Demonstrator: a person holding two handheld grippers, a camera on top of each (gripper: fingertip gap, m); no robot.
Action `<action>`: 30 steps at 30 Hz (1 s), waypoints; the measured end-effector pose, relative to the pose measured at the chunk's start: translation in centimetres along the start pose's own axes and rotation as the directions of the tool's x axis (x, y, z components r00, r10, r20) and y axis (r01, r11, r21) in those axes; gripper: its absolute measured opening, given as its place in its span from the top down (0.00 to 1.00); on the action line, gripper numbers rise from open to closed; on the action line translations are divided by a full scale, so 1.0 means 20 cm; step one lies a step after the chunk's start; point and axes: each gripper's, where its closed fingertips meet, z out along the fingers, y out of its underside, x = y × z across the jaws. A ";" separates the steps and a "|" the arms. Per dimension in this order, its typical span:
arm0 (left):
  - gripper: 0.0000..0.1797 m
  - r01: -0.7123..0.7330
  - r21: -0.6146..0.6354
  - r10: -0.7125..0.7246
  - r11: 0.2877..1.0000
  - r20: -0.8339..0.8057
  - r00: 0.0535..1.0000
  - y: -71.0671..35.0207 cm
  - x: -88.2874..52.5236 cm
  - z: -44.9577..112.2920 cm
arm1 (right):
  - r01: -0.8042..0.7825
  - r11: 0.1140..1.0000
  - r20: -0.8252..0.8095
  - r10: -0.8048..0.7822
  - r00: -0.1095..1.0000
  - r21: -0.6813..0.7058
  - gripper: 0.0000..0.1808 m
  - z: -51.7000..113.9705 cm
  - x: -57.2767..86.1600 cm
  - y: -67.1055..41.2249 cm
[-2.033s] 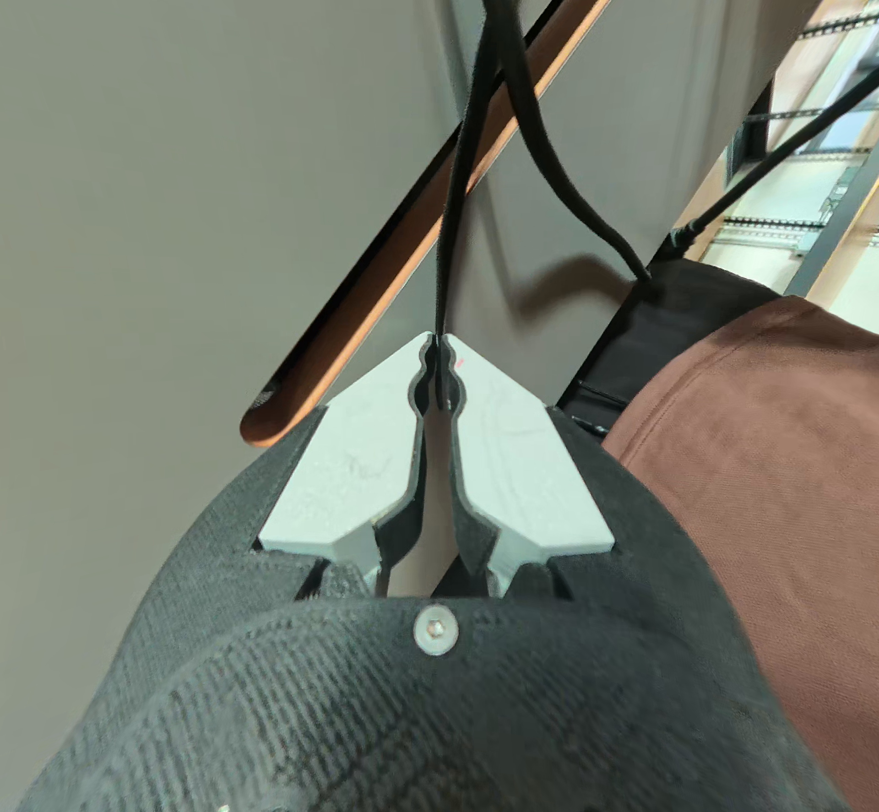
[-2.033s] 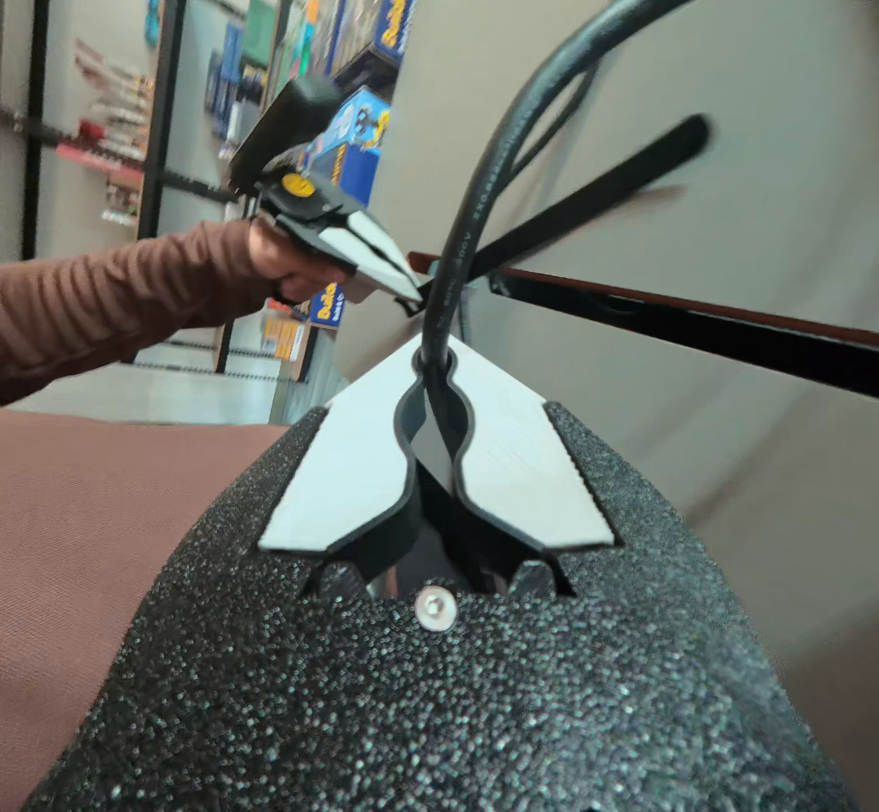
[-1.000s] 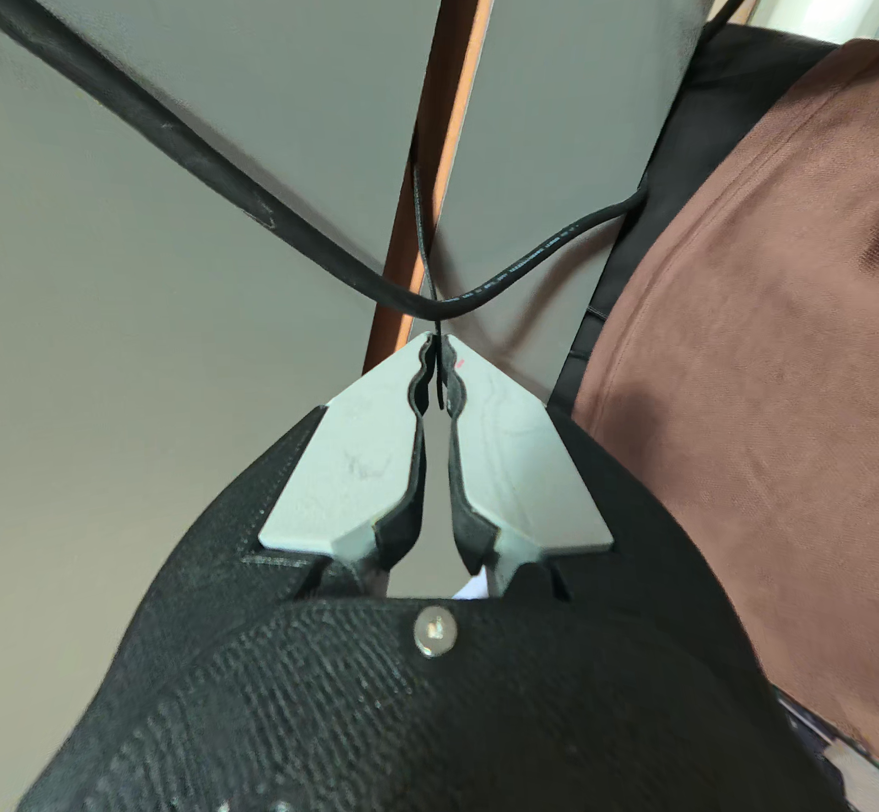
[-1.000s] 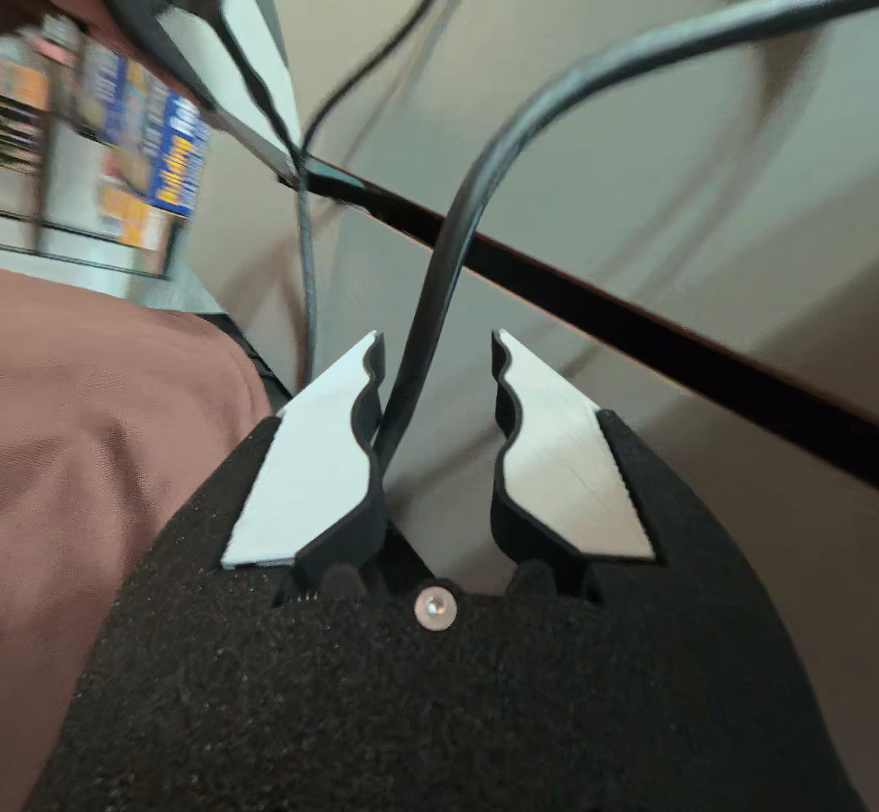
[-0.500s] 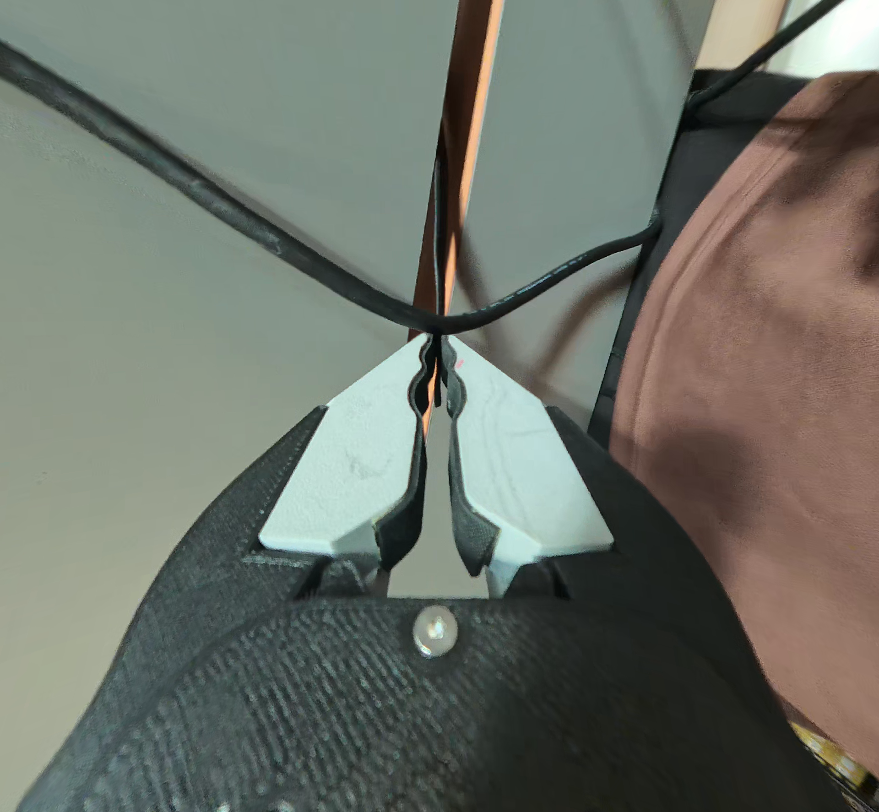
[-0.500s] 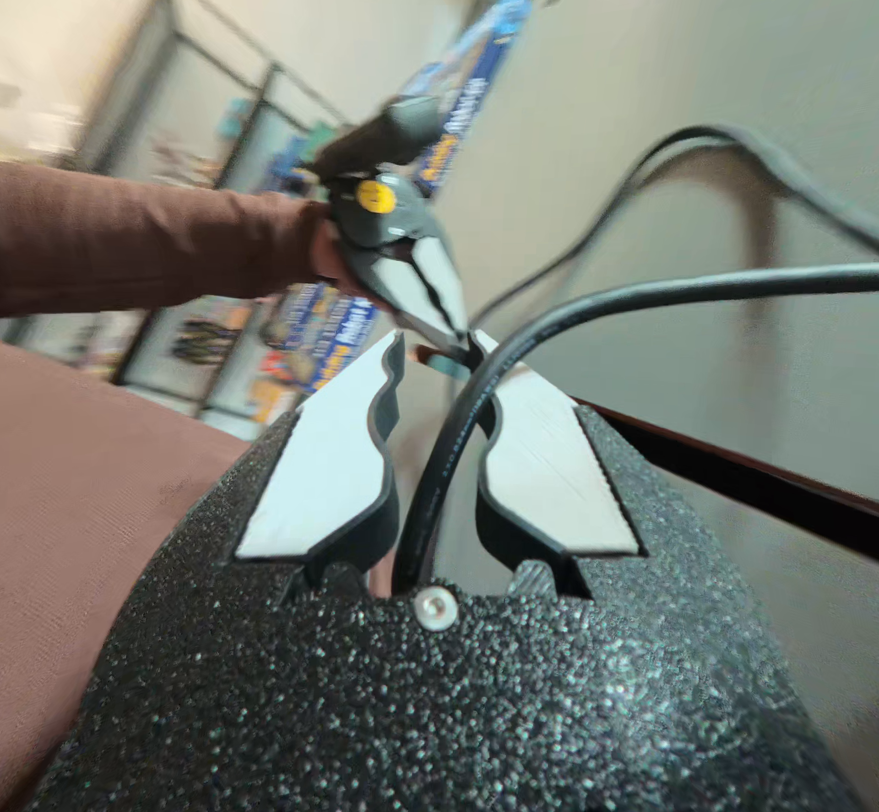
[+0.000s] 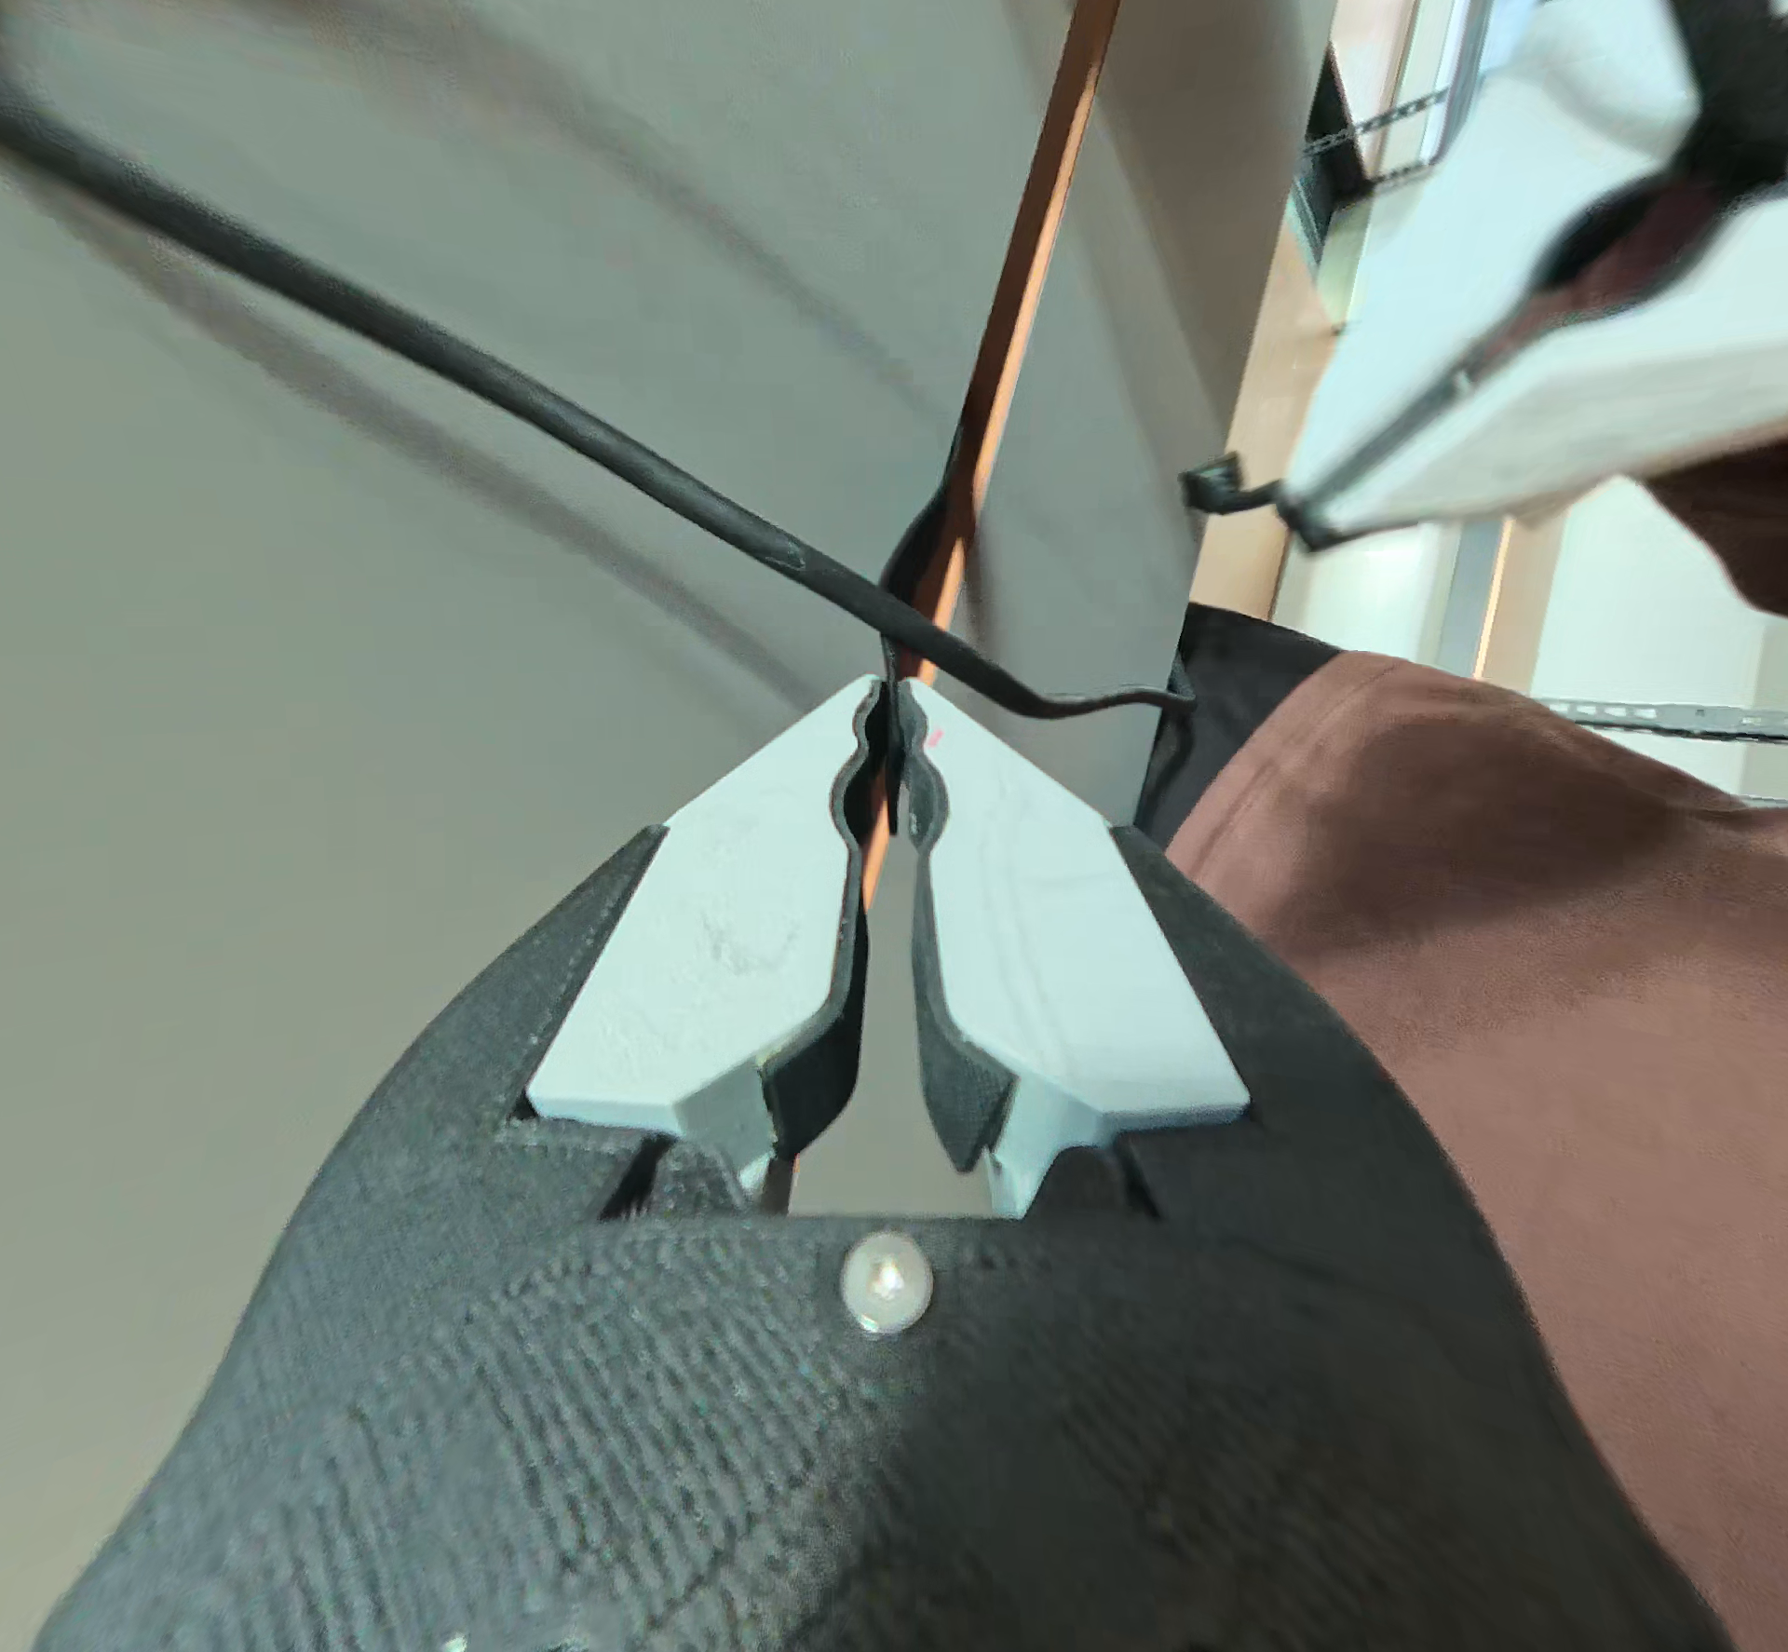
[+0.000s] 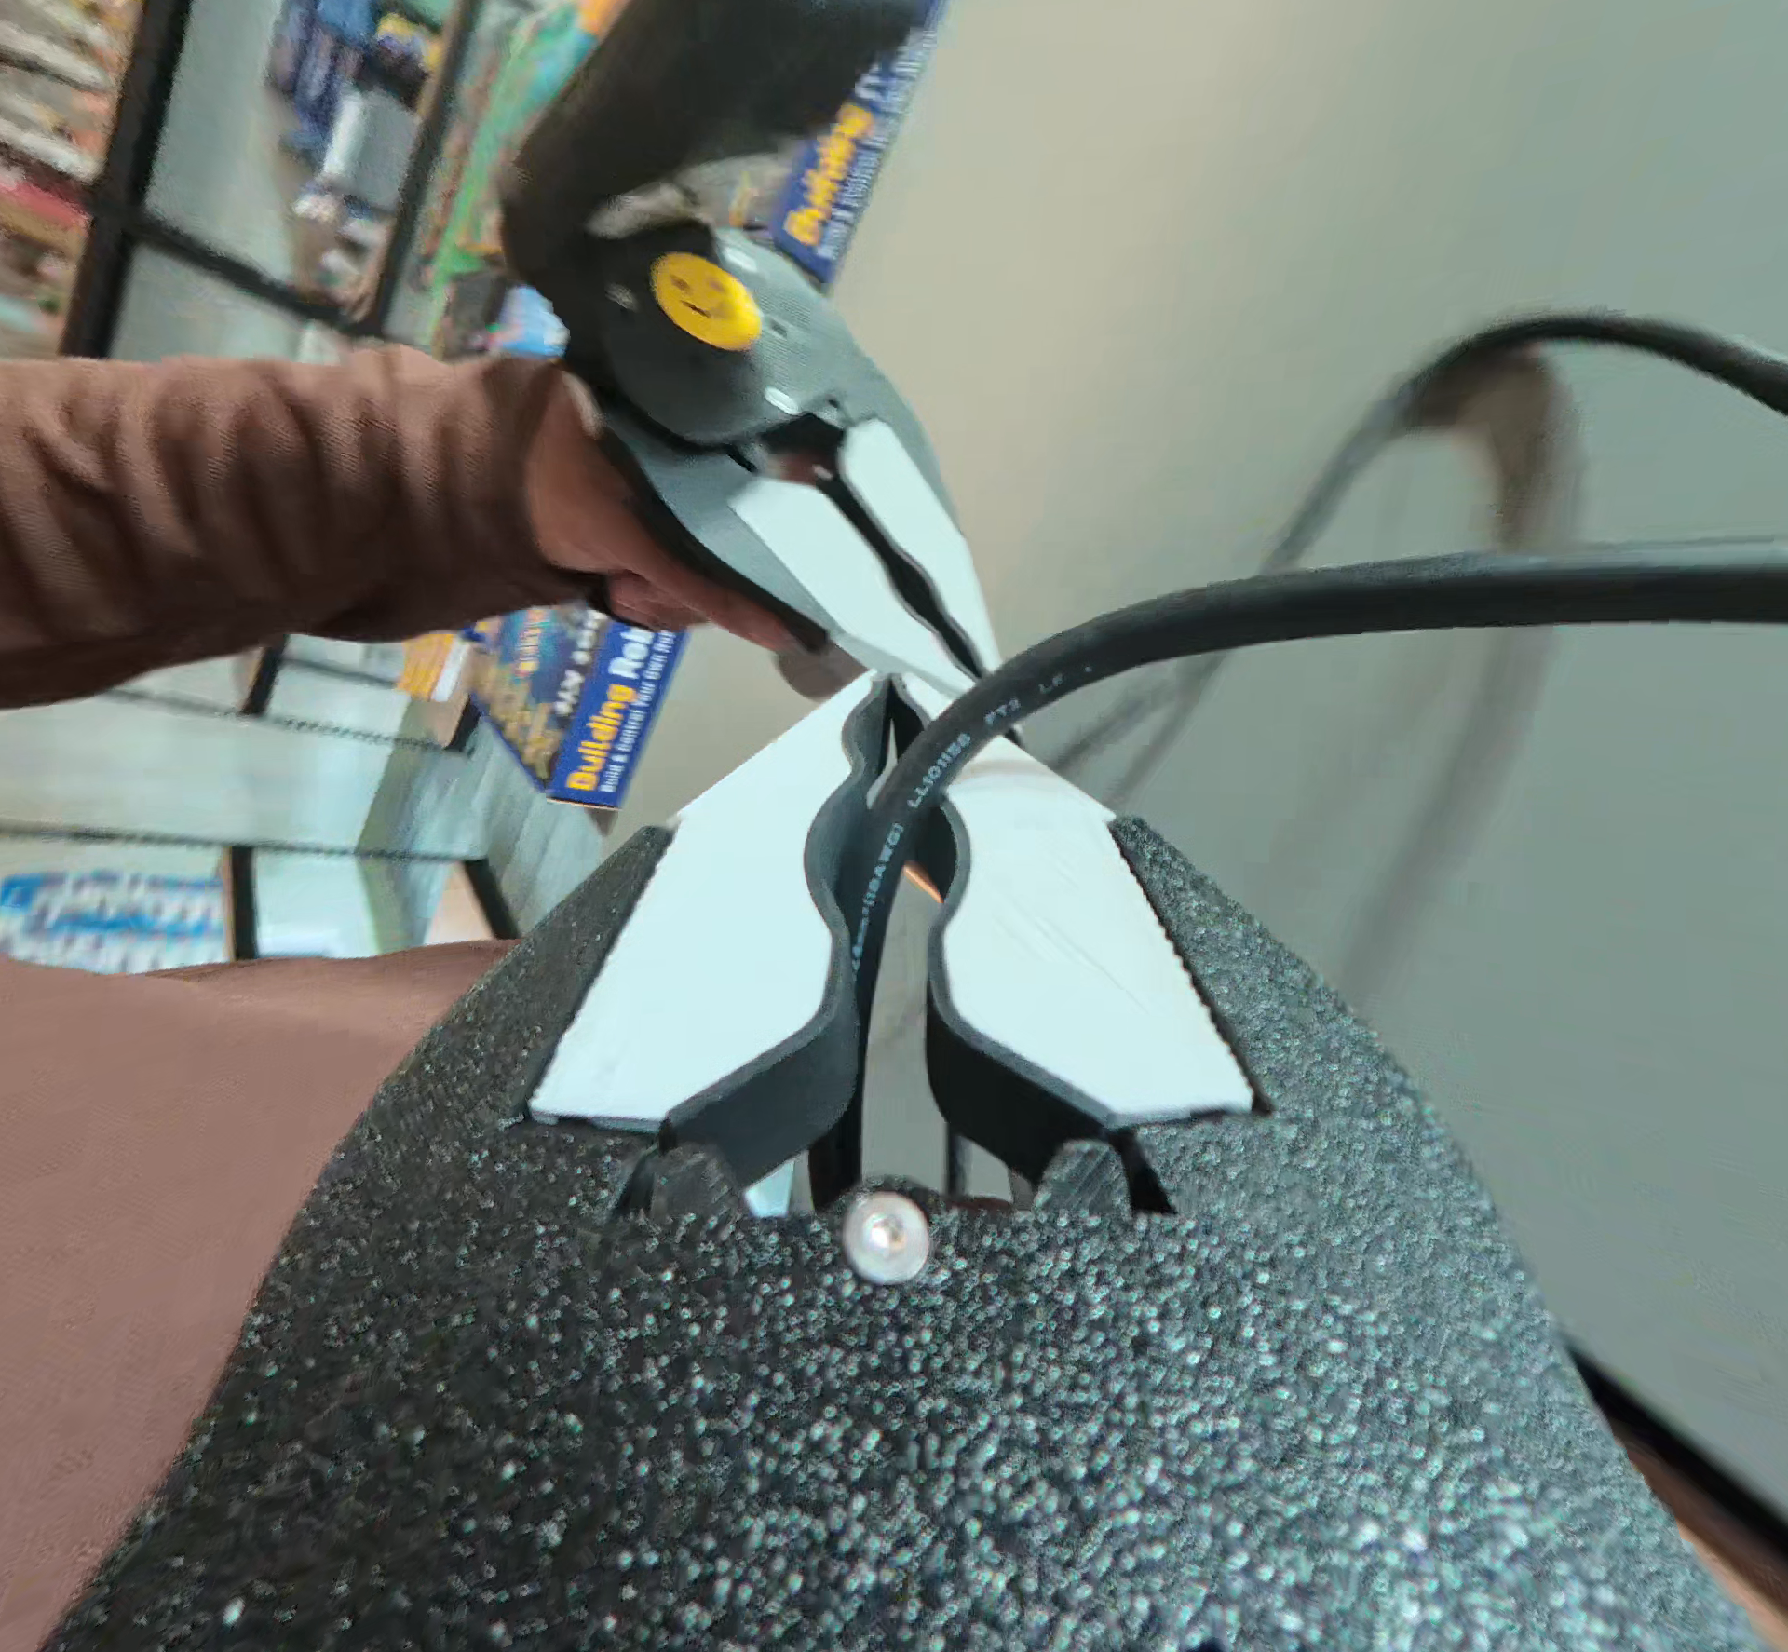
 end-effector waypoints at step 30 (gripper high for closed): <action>1.00 0.503 0.397 -0.588 0.768 0.124 0.799 0.37 -0.37 -0.08 | 0.653 0.516 0.134 -0.719 0.682 -0.554 0.80 0.19 0.32 0.62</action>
